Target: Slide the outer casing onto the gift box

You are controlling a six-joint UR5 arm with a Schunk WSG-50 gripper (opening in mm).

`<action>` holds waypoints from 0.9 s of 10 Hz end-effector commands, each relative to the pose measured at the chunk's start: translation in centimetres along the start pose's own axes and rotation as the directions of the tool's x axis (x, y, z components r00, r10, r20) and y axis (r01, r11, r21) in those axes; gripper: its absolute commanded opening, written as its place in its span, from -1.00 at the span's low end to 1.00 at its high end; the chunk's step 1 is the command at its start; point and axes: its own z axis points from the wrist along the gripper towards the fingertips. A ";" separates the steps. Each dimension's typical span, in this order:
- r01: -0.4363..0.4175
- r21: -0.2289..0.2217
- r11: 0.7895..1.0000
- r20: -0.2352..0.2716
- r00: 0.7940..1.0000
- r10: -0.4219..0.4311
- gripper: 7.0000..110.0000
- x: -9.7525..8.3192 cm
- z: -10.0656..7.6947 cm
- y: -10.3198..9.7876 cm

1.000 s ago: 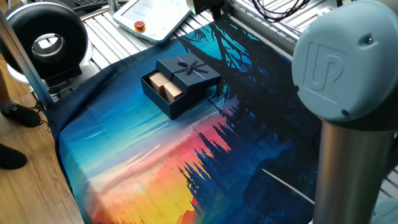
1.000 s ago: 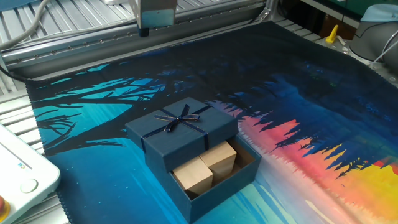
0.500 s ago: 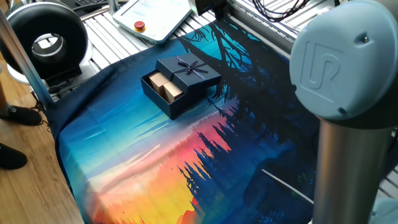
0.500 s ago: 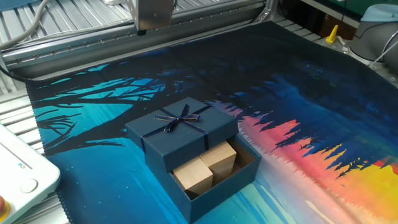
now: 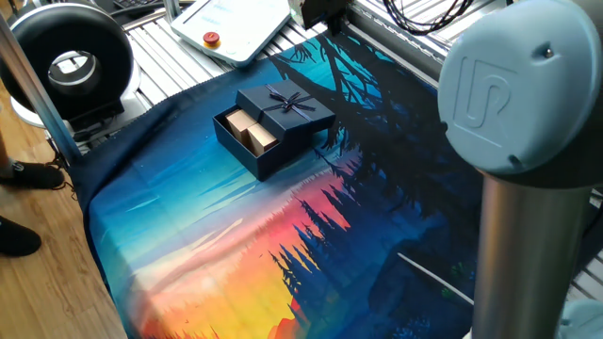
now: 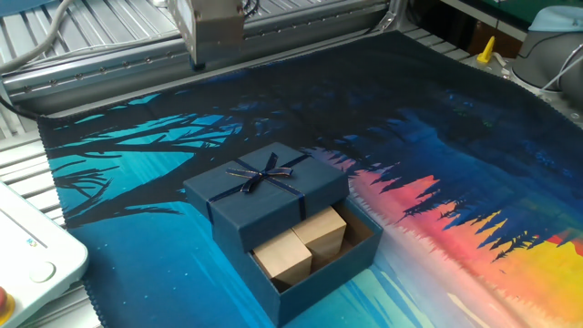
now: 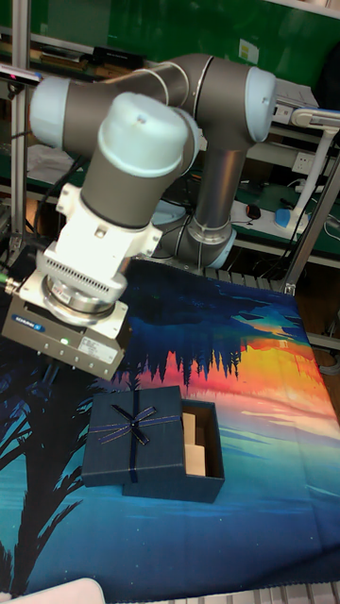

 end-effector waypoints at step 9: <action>-0.009 -0.206 0.978 0.028 1.000 0.015 -1.00 -1.3 5.9 4.2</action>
